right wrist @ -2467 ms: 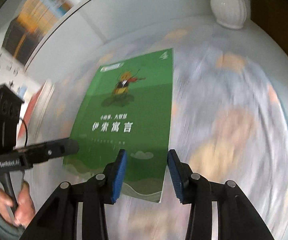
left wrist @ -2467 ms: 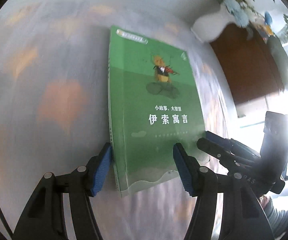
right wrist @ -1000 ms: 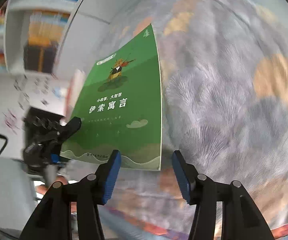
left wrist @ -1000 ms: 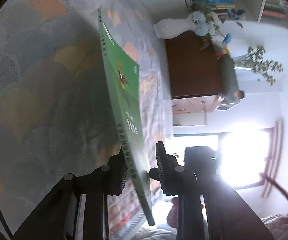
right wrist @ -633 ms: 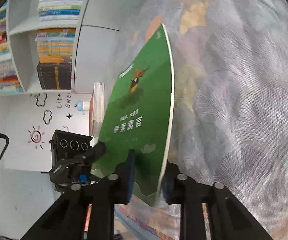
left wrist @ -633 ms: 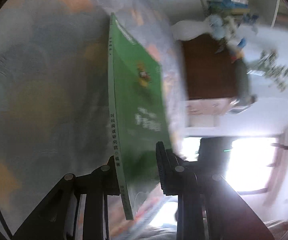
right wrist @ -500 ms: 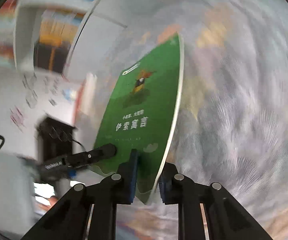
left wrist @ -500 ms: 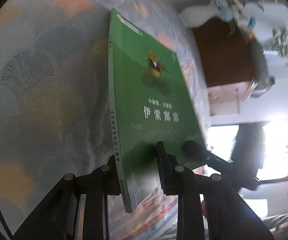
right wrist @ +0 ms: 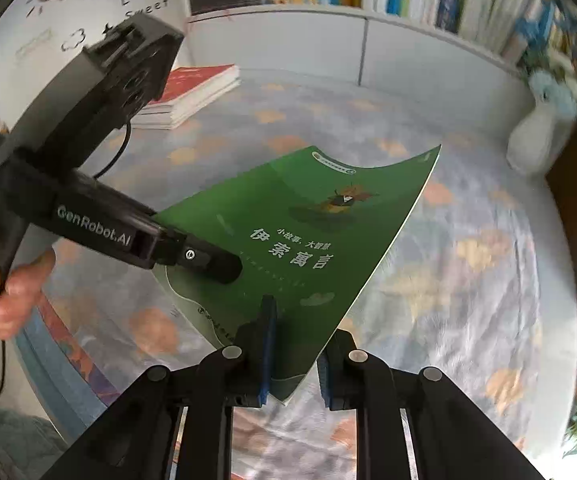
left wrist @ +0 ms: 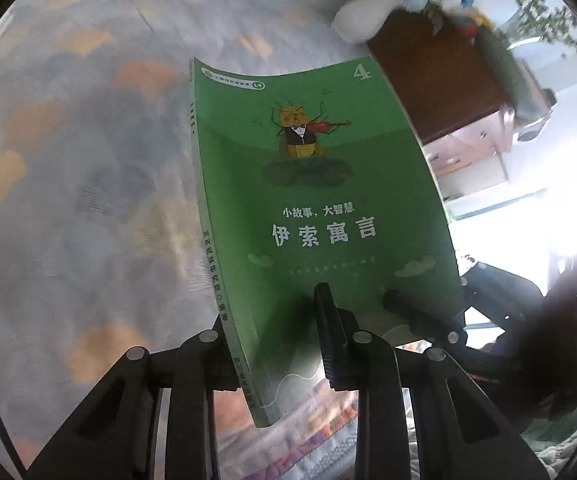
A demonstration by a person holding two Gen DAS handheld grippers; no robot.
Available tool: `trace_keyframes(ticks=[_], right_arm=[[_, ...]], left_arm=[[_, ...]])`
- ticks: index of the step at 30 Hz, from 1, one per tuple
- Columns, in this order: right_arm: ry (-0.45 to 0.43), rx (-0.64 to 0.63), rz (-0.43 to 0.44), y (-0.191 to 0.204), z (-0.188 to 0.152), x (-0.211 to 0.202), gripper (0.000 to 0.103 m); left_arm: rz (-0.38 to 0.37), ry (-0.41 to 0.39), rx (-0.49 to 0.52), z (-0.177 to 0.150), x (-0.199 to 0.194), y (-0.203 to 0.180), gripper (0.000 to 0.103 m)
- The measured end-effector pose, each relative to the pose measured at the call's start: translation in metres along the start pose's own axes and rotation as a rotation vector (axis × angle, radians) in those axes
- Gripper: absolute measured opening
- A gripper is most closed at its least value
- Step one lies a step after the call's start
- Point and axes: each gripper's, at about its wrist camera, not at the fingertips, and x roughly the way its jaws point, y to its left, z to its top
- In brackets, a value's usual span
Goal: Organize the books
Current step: 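Lift the green book and tilt it upright with both grippers, then carry the green book over the pile and lower it onto it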
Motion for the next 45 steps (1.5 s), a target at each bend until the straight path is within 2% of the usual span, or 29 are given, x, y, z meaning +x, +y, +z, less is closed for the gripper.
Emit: trace_keyframes(ticks=[4, 9, 10, 12, 13, 19, 21, 24, 29, 33, 36, 39, 41, 45], right_arm=[[-0.046, -0.038, -0.018, 0.026, 0.023, -0.011, 0.016], [-0.114, -0.087, 0.005, 0.062, 0.077, -0.005, 0.017], [-0.127, -0.096, 0.013, 0.070, 0.089, -0.002, 0.017], [-0.149, -0.113, 0.035, 0.089, 0.115, 0.005, 0.018], [-0.156, -0.120, 0.046, 0.098, 0.126, 0.008, 0.018], [-0.207, -0.148, 0.092, 0.156, 0.197, 0.045, 0.020], [-0.203, -0.156, 0.105, 0.174, 0.221, 0.061, 0.021], [-0.190, -0.174, 0.100, 0.195, 0.250, 0.084, 0.022], [-0.140, -0.148, 0.095, 0.204, 0.287, 0.127, 0.023], [-0.099, -0.129, 0.080, 0.205, 0.306, 0.158, 0.023], [-0.083, -0.131, 0.068, 0.207, 0.311, 0.171, 0.023], [-0.056, -0.110, 0.068, 0.206, 0.309, 0.185, 0.024], [-0.029, -0.102, 0.054, 0.207, 0.305, 0.197, 0.024], [-0.011, -0.066, 0.065, 0.202, 0.298, 0.208, 0.025]], left_arm=[[0.005, -0.081, -0.019, 0.003, -0.043, 0.016, 0.024], [0.053, -0.200, -0.049, 0.012, -0.110, 0.054, 0.024], [0.072, -0.213, -0.055, 0.013, -0.119, 0.060, 0.025], [0.160, -0.250, -0.050, 0.018, -0.148, 0.077, 0.025], [0.183, -0.267, -0.039, 0.020, -0.159, 0.085, 0.028], [0.287, -0.333, -0.037, 0.039, -0.215, 0.151, 0.029], [0.312, -0.343, -0.049, 0.046, -0.223, 0.172, 0.029], [0.296, -0.357, -0.078, 0.059, -0.232, 0.209, 0.029], [0.261, -0.352, -0.112, 0.081, -0.224, 0.254, 0.029], [0.229, -0.356, -0.122, 0.093, -0.216, 0.272, 0.029], [0.204, -0.338, -0.138, 0.097, -0.210, 0.287, 0.029], [0.233, -0.294, -0.181, 0.095, -0.200, 0.305, 0.029], [0.198, -0.320, -0.193, 0.089, -0.205, 0.309, 0.032], [0.200, -0.336, -0.212, 0.083, -0.214, 0.311, 0.032]])
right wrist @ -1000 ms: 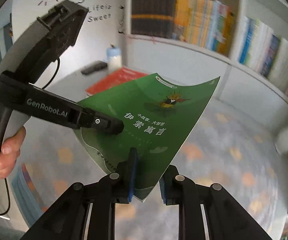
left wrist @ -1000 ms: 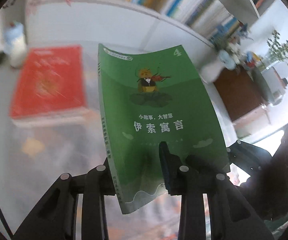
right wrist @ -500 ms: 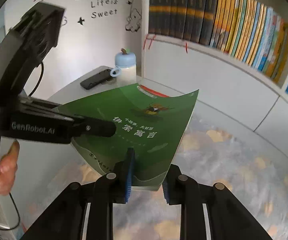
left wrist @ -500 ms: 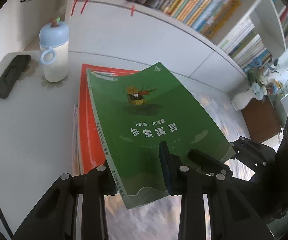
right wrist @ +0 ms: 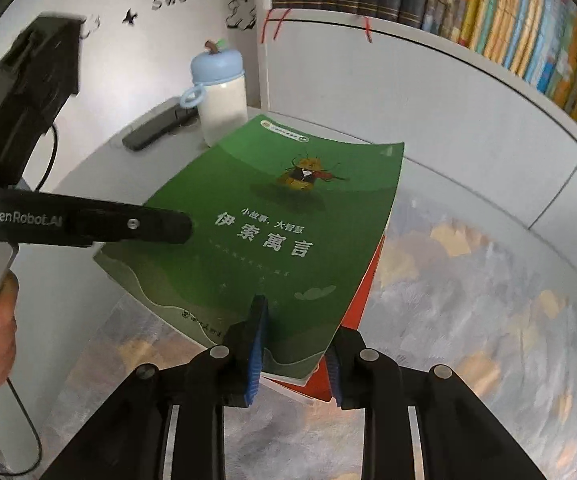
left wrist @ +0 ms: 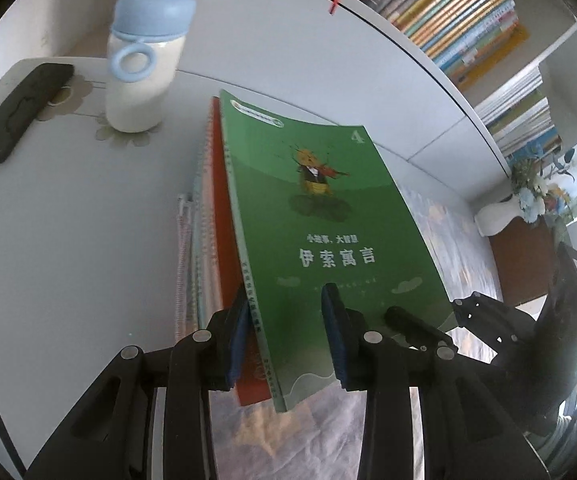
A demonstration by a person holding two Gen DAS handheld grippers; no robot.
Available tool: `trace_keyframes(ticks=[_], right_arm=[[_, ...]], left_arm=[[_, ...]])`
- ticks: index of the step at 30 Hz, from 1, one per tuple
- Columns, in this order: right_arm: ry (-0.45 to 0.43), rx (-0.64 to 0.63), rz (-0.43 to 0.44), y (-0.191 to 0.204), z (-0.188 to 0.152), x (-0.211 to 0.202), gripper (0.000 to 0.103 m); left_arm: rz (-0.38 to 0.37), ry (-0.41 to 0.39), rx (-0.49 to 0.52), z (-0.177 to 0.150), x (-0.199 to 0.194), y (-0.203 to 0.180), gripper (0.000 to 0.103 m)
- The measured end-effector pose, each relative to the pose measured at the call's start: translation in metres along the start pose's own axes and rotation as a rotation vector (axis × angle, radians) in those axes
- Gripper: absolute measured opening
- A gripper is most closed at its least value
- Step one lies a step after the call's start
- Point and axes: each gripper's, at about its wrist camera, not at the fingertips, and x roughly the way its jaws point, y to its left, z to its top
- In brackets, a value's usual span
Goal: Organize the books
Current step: 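Carry the green book over the pile and lower it onto it, then open both grippers and pull them back from the pile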
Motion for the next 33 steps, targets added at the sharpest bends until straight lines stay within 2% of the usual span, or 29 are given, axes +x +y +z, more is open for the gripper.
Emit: trace_keyframes(ticks=[5, 9, 11, 12, 14, 16, 18, 21, 26, 29, 31, 33], right_arm=[[0.011, 0.017, 0.013, -0.004, 0.001, 0.005, 0.026], [0.012, 0.023, 0.016, -0.003, 0.002, 0.004, 0.027], [0.028, 0.046, 0.031, -0.004, 0.002, 0.005, 0.033], [0.046, 0.072, 0.050, -0.006, 0.003, 0.007, 0.040], [0.052, 0.101, 0.064, -0.006, 0.002, 0.009, 0.048], [0.056, 0.100, 0.037, -0.005, 0.000, 0.008, 0.053], [0.071, 0.133, 0.017, -0.010, -0.005, 0.000, 0.053], [0.038, 0.191, 0.011, -0.027, -0.021, -0.030, 0.053], [-0.040, 0.241, -0.085, -0.057, -0.064, -0.103, 0.053], [-0.088, 0.298, -0.174, -0.082, -0.087, -0.151, 0.053], [-0.150, 0.320, -0.248, -0.099, -0.093, -0.188, 0.053], [-0.209, 0.341, -0.272, -0.116, -0.094, -0.223, 0.054]], left_arm=[[0.025, -0.025, -0.013, 0.000, -0.007, 0.006, 0.033], [0.038, -0.006, -0.031, 0.002, -0.005, 0.011, 0.036], [0.021, -0.012, -0.045, 0.005, -0.004, 0.012, 0.036], [0.020, -0.020, -0.055, 0.006, -0.005, 0.013, 0.036], [0.065, -0.035, -0.061, 0.007, -0.008, 0.014, 0.036], [0.126, -0.060, -0.052, 0.006, -0.016, 0.011, 0.036], [0.170, -0.073, -0.034, 0.001, -0.027, 0.006, 0.036], [0.179, -0.085, -0.016, -0.011, -0.043, -0.008, 0.036], [0.111, -0.084, 0.027, -0.041, -0.057, -0.061, 0.036], [0.055, -0.029, 0.113, -0.061, -0.055, -0.114, 0.037], [0.017, -0.031, 0.178, -0.074, -0.060, -0.155, 0.037], [0.013, -0.055, 0.235, -0.081, -0.068, -0.190, 0.037]])
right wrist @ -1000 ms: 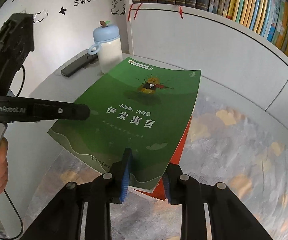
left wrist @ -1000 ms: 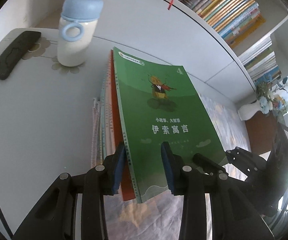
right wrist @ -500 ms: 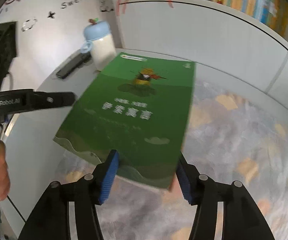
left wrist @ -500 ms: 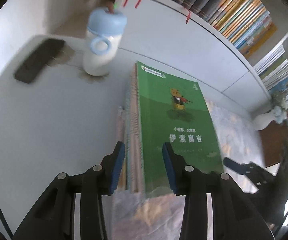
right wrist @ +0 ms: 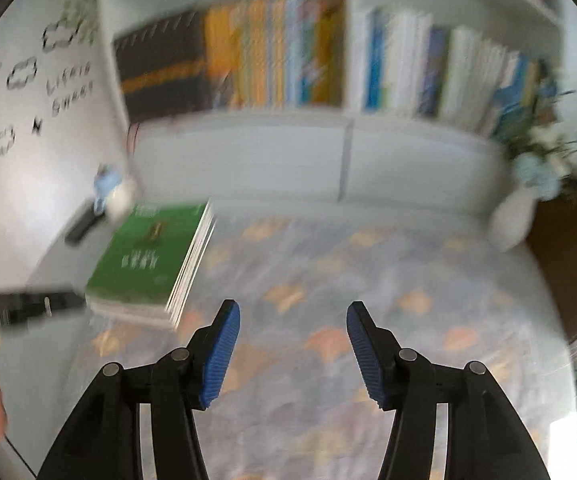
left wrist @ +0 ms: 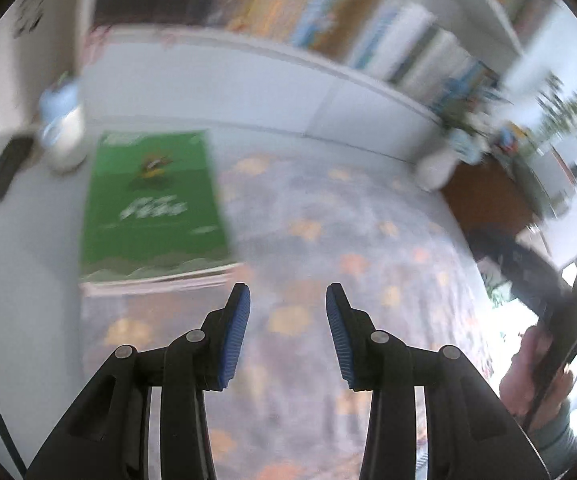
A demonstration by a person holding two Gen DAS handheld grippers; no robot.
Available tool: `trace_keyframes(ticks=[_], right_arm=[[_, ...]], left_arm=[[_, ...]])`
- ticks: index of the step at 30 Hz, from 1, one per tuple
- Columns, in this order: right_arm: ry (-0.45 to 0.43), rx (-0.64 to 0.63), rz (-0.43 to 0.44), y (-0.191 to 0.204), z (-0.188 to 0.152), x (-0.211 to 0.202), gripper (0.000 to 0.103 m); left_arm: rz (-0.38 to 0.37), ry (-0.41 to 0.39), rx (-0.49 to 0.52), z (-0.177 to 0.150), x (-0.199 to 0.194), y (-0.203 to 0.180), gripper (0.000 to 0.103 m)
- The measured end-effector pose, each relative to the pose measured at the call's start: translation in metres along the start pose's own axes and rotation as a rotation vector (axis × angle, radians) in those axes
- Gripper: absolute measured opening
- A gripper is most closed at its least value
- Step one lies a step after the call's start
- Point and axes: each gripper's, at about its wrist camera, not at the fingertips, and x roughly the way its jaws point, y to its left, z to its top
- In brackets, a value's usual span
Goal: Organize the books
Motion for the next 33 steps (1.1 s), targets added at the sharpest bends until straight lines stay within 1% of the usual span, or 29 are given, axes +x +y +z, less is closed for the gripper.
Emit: trace_keyframes(ticks=[1, 2, 3, 4, 5, 6, 8, 9, 10, 11, 12, 13, 14, 16, 17, 19, 21, 22, 23, 24, 26, 29, 33], right_arm=[[-0.030, 0.009, -0.008, -0.010, 0.006, -0.014, 0.055], [-0.064, 0.018, -0.040, -0.022, 0.009, -0.031, 0.056], [-0.079, 0.023, -0.069, -0.029, 0.012, -0.041, 0.058], [-0.093, 0.034, -0.082, -0.038, 0.011, -0.052, 0.058], [-0.100, 0.054, -0.076, -0.050, 0.009, -0.065, 0.058], [-0.098, 0.073, -0.073, -0.057, 0.006, -0.073, 0.058], [-0.095, 0.097, -0.072, -0.072, -0.001, -0.090, 0.058], [-0.098, 0.098, -0.082, -0.079, -0.006, -0.100, 0.059], [-0.107, 0.088, -0.101, -0.087, -0.010, -0.111, 0.064], [-0.120, 0.069, -0.127, -0.093, -0.014, -0.121, 0.067], [-0.137, 0.055, -0.154, -0.099, -0.017, -0.132, 0.072], [-0.152, 0.047, -0.170, -0.104, -0.020, -0.139, 0.075], [-0.163, 0.043, -0.176, -0.111, -0.023, -0.147, 0.075], [-0.169, 0.055, -0.166, -0.121, -0.028, -0.156, 0.075], [-0.170, 0.065, -0.163, -0.126, -0.031, -0.160, 0.075], [-0.167, 0.079, -0.179, -0.135, -0.037, -0.165, 0.075], [-0.168, 0.070, -0.179, -0.142, -0.040, -0.170, 0.076], [-0.170, 0.067, -0.176, -0.146, -0.041, -0.172, 0.077], [-0.173, 0.071, -0.177, -0.150, -0.041, -0.175, 0.077], [-0.175, 0.082, -0.178, -0.153, -0.041, -0.176, 0.079], [-0.167, 0.109, -0.171, -0.161, -0.040, -0.177, 0.080], [-0.158, 0.112, -0.157, -0.165, -0.046, -0.174, 0.080], [-0.138, 0.097, -0.123, -0.165, -0.053, -0.169, 0.080]], left_arm=[[0.009, -0.024, 0.029, 0.001, -0.007, -0.021, 0.037], [0.031, -0.048, 0.056, 0.003, -0.013, -0.042, 0.037], [0.048, -0.065, 0.070, 0.004, -0.017, -0.054, 0.037], [0.076, -0.090, 0.081, 0.005, -0.021, -0.072, 0.041], [0.107, -0.104, 0.073, 0.007, -0.025, -0.086, 0.048], [0.127, -0.113, 0.062, 0.007, -0.026, -0.098, 0.051], [0.131, -0.134, 0.038, 0.005, -0.030, -0.115, 0.063], [0.138, -0.141, 0.034, 0.003, -0.032, -0.125, 0.064], [0.149, -0.147, 0.040, 0.002, -0.033, -0.132, 0.064], [0.163, -0.160, 0.049, -0.001, -0.035, -0.140, 0.068], [0.188, -0.178, 0.059, -0.004, -0.037, -0.149, 0.072], [0.222, -0.196, 0.063, -0.007, -0.039, -0.158, 0.082], [0.239, -0.214, 0.064, -0.010, -0.041, -0.165, 0.088], [0.222, -0.243, 0.050, -0.016, -0.046, -0.175, 0.092], [0.215, -0.256, 0.045, -0.018, -0.049, -0.182, 0.092], [0.228, -0.269, 0.062, -0.019, -0.053, -0.194, 0.092], [0.286, -0.285, 0.094, -0.021, -0.056, -0.209, 0.092], [0.319, -0.295, 0.112, -0.023, -0.059, -0.216, 0.094], [0.348, -0.302, 0.128, -0.026, -0.060, -0.223, 0.101], [0.372, -0.310, 0.146, -0.029, -0.061, -0.230, 0.102], [0.397, -0.306, 0.151, -0.035, -0.059, -0.237, 0.102], [0.410, -0.273, 0.128, -0.044, -0.050, -0.239, 0.102], [0.455, -0.286, 0.121, -0.052, -0.048, -0.242, 0.102]])
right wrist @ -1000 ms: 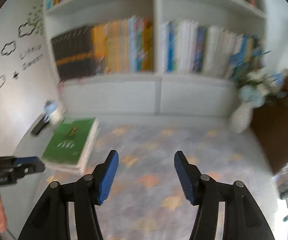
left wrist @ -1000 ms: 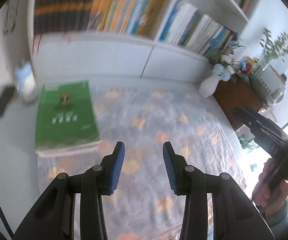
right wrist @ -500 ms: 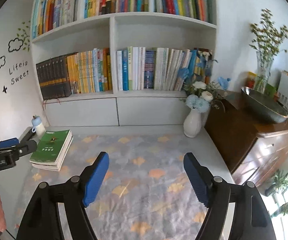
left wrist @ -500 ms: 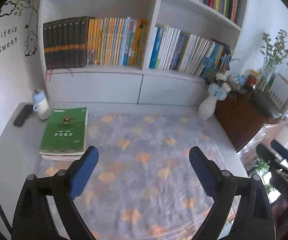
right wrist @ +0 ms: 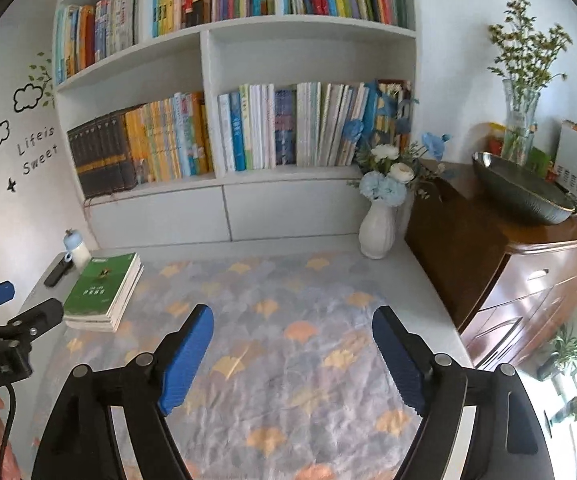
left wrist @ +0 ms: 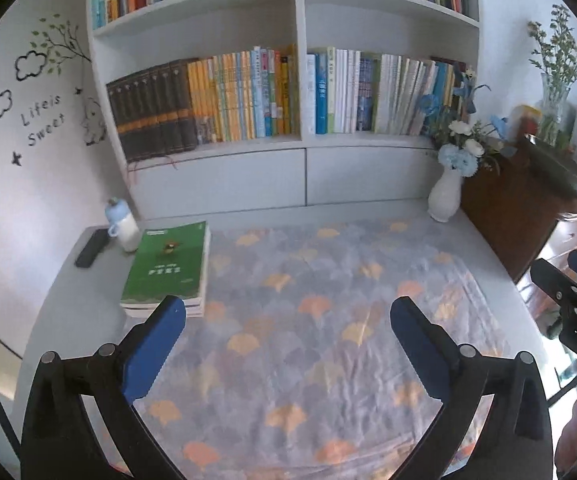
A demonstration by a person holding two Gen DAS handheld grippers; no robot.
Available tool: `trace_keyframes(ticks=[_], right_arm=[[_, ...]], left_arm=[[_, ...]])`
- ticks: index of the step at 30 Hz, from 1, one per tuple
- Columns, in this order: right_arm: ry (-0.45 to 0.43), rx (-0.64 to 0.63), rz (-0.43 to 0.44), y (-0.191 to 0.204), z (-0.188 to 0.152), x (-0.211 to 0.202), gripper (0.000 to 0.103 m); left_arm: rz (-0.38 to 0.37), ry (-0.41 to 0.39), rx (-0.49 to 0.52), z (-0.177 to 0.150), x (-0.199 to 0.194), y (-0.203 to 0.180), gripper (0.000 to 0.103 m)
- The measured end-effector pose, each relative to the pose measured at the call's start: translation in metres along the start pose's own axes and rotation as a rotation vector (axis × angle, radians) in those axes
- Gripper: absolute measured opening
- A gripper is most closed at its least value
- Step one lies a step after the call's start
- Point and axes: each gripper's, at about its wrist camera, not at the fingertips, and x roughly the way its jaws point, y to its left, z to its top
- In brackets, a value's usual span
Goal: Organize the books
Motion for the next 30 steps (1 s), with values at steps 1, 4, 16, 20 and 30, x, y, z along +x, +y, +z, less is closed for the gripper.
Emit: trace_keyframes(ticks=[1, 4, 16, 20, 30], right_arm=[[0.001, -0.001, 0.003, 0.001, -0.001, 0.000, 0.080], [0.001, 0.000, 0.027, 0.001, -0.001, 0.001, 0.080], [0.038, 0.005, 0.038, 0.003, -0.001, 0.021, 0.080], [0.032, 0.002, -0.030, 0.006, 0.000, 0.026, 0.080], [0.042, 0.017, 0.001, 0.001, 0.007, 0.036, 0.080]], left_arm=[[0.001, -0.007, 0.004, 0.000, -0.001, -0.001, 0.102], [-0.029, 0.007, -0.020, 0.001, 0.001, 0.002, 0.102], [0.079, -0.010, -0.084, 0.005, 0.015, 0.021, 0.102], [0.065, -0.062, -0.114, 0.012, 0.010, 0.028, 0.102], [0.131, -0.014, -0.004, 0.032, 0.023, 0.008, 0.102]])
